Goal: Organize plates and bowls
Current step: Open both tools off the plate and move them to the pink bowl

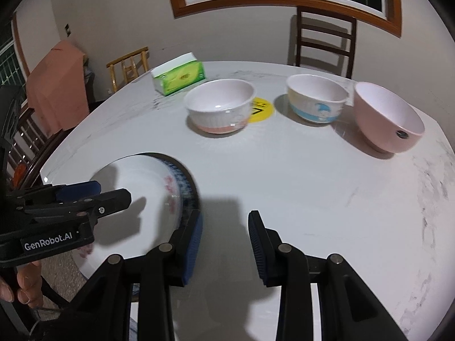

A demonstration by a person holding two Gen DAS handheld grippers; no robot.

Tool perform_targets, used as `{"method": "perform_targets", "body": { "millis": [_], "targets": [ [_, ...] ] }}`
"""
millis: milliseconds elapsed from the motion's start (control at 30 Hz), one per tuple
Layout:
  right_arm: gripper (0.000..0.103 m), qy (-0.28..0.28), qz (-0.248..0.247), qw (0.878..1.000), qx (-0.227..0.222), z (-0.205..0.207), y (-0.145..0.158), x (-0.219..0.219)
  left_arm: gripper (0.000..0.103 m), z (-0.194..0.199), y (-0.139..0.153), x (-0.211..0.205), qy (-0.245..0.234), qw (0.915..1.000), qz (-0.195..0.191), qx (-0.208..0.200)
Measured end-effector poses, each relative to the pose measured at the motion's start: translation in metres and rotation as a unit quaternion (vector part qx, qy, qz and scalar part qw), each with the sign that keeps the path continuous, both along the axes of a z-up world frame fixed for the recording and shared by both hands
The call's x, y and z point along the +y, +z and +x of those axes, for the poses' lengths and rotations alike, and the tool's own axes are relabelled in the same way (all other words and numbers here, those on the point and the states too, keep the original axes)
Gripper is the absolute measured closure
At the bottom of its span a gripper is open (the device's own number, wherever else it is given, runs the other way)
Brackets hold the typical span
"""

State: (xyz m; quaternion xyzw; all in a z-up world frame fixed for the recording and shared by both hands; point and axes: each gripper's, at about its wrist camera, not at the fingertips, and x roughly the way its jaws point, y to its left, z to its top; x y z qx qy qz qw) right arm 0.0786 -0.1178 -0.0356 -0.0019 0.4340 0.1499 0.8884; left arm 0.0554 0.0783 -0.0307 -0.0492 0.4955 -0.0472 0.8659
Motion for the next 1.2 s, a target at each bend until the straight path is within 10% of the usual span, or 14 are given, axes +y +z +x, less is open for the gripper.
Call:
{"method": "perform_targets", "body": {
  "millis": [833, 1200],
  "targets": [
    [0.069, -0.123, 0.005, 0.992, 0.012, 0.048, 0.028, -0.183, 0.047, 0.07, 0.032, -0.137, -0.113, 0.9933, 0.026, -0.003],
    [0.069, -0.169, 0.034, 0.985, 0.022, 0.116, 0.045, -0.239, 0.048, 0.126, 0.055, -0.195, -0.12, 0.9914, -0.045, 0.028]
  ]
}}
